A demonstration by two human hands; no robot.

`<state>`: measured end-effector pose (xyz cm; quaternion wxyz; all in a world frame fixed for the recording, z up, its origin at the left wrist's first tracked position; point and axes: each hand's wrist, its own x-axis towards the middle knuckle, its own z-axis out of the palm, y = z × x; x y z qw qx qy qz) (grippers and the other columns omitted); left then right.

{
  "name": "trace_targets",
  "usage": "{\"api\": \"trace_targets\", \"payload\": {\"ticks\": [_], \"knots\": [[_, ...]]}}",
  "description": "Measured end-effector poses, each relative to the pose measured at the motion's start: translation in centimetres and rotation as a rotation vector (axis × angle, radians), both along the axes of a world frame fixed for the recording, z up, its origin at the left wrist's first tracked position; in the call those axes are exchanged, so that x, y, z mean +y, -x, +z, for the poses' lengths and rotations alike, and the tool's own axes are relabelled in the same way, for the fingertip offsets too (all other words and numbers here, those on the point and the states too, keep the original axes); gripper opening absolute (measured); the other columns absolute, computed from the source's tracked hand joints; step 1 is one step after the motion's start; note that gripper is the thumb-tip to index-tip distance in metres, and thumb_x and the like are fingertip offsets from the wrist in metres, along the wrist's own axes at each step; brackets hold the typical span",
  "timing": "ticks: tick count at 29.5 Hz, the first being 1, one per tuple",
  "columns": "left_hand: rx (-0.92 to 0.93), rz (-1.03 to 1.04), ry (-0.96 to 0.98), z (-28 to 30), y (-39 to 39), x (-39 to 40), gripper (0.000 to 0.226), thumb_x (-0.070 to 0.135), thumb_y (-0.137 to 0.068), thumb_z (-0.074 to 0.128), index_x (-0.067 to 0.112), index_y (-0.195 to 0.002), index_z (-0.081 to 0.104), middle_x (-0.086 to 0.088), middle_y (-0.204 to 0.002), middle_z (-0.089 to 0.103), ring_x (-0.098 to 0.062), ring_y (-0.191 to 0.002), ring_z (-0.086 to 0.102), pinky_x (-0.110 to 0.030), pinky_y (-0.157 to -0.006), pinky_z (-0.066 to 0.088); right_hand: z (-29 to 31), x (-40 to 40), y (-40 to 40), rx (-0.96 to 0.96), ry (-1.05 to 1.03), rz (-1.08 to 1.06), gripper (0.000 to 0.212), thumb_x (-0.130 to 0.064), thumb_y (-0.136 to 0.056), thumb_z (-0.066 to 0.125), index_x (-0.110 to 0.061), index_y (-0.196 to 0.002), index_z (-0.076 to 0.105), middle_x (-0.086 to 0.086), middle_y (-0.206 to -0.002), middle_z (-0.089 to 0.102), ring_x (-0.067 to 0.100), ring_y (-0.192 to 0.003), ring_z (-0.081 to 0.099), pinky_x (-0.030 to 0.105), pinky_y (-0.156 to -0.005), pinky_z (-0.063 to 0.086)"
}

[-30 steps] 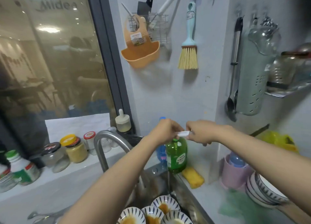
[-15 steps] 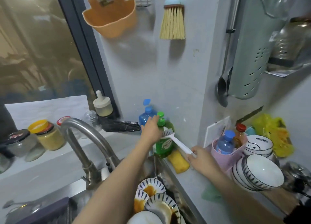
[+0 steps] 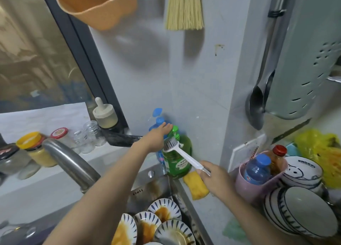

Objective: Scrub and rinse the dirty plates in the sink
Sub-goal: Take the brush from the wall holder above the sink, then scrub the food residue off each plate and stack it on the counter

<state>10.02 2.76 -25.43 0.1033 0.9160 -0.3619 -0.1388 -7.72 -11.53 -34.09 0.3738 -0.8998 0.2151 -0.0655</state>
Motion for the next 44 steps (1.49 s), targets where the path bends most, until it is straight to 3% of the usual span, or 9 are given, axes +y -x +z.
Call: {"api": "trace_targets", "payload": {"ticks": [9,20,23,27,31,34,37,40,44], "knots": [[-0.123,-0.126,-0.172,0.0,-1.4,0.0,0.082,-0.016,-0.087,0.037,0.018,-0.154,0.005,0.003,-0.162,-0.002,-0.013,-0.148,-0.006,-0.032,-0.117,0.02,-0.4,-1.0,-0.4,0.006,-0.058,0.041,0.029,-0.029,-0.093,0.056,-0.032,-0.121,0.064,-0.005,-0.078,0.066,0.016,-0.059,0.057,0.033,-0.064,0.055],[-0.057,-0.1,-0.174,-0.3,-0.8,0.0,0.084,-0.013,-0.088,0.041,0.02,-0.155,0.0,0.001,-0.162,-0.006,-0.016,-0.149,-0.002,-0.033,-0.114,0.022,-1.1,-0.5,-0.8,-0.026,-0.093,0.041,0.032,-0.027,-0.094,0.057,-0.028,-0.126,0.061,-0.007,-0.088,0.063,0.013,-0.077,0.058,0.023,-0.065,0.042],[-0.031,-0.089,-0.178,-0.3,-0.5,0.0,0.084,-0.013,-0.089,0.041,0.02,-0.155,-0.001,-0.001,-0.162,-0.006,-0.018,-0.149,0.005,-0.033,-0.112,0.025,-1.4,-0.5,-0.9,-0.027,-0.104,0.044,0.033,-0.026,-0.094,0.057,-0.029,-0.126,0.061,-0.009,-0.084,0.062,0.01,-0.07,0.055,0.023,-0.061,0.042],[-0.015,-0.076,-0.213,-0.7,-1.0,0.3,0.089,-0.013,-0.088,0.039,0.026,-0.154,-0.006,-0.001,-0.162,-0.003,-0.018,-0.149,-0.007,-0.038,-0.116,0.024,-1.8,-0.8,-1.0,-0.03,-0.135,0.055,0.032,-0.024,-0.093,0.058,-0.028,-0.125,0.062,-0.015,-0.067,0.054,0.0,-0.056,0.045,0.018,-0.053,0.035],[-0.01,-0.052,-0.266,-0.5,-1.4,0.4,0.089,-0.012,-0.089,0.038,0.032,-0.153,-0.005,-0.003,-0.162,-0.01,-0.021,-0.148,-0.015,-0.042,-0.118,0.019,-1.9,-0.5,-0.9,-0.043,-0.195,0.061,0.032,-0.023,-0.093,0.058,-0.027,-0.124,0.064,-0.015,-0.069,0.053,-0.001,-0.059,0.044,0.018,-0.055,0.036],[0.02,0.044,-0.115,0.2,-0.6,0.1,0.089,-0.015,-0.087,0.037,0.03,-0.153,-0.003,-0.004,-0.162,-0.008,-0.022,-0.149,-0.006,-0.039,-0.117,0.022,-1.8,-0.7,-0.8,-0.06,-0.229,0.068,0.029,-0.02,-0.092,0.059,-0.027,-0.119,0.066,-0.012,-0.067,0.055,0.006,-0.064,0.05,0.025,-0.061,0.041],[0.086,0.244,0.135,0.2,1.6,0.3,0.081,-0.007,-0.09,0.039,0.024,-0.155,0.001,-0.01,-0.159,0.02,-0.032,-0.142,0.028,-0.035,-0.106,0.033,-2.0,-0.7,0.2,-0.077,-0.267,0.077,0.025,-0.018,-0.09,0.062,-0.035,-0.108,0.068,-0.012,-0.066,0.059,0.007,-0.065,0.054,0.029,-0.064,0.045],[0.03,0.39,0.277,0.3,4.2,0.4,0.065,0.0,-0.09,0.041,0.014,-0.152,0.026,-0.017,-0.146,0.044,-0.034,-0.13,0.044,-0.032,-0.098,0.036,-2.1,-0.5,1.5,-0.082,-0.339,0.09,0.027,-0.011,-0.089,0.064,-0.037,-0.098,0.065,-0.01,-0.061,0.057,0.001,-0.052,0.045,0.027,-0.057,0.041],[0.069,0.484,0.462,-1.5,9.2,2.0,0.049,0.002,-0.091,0.046,0.007,-0.14,0.047,-0.019,-0.132,0.058,-0.031,-0.12,0.054,-0.027,-0.094,0.037,-3.1,0.5,3.6,-0.023,-0.427,0.05,0.025,-0.005,-0.089,0.064,-0.02,-0.109,0.067,-0.003,-0.068,0.06,0.013,-0.054,0.047,0.027,-0.055,0.044]]}}
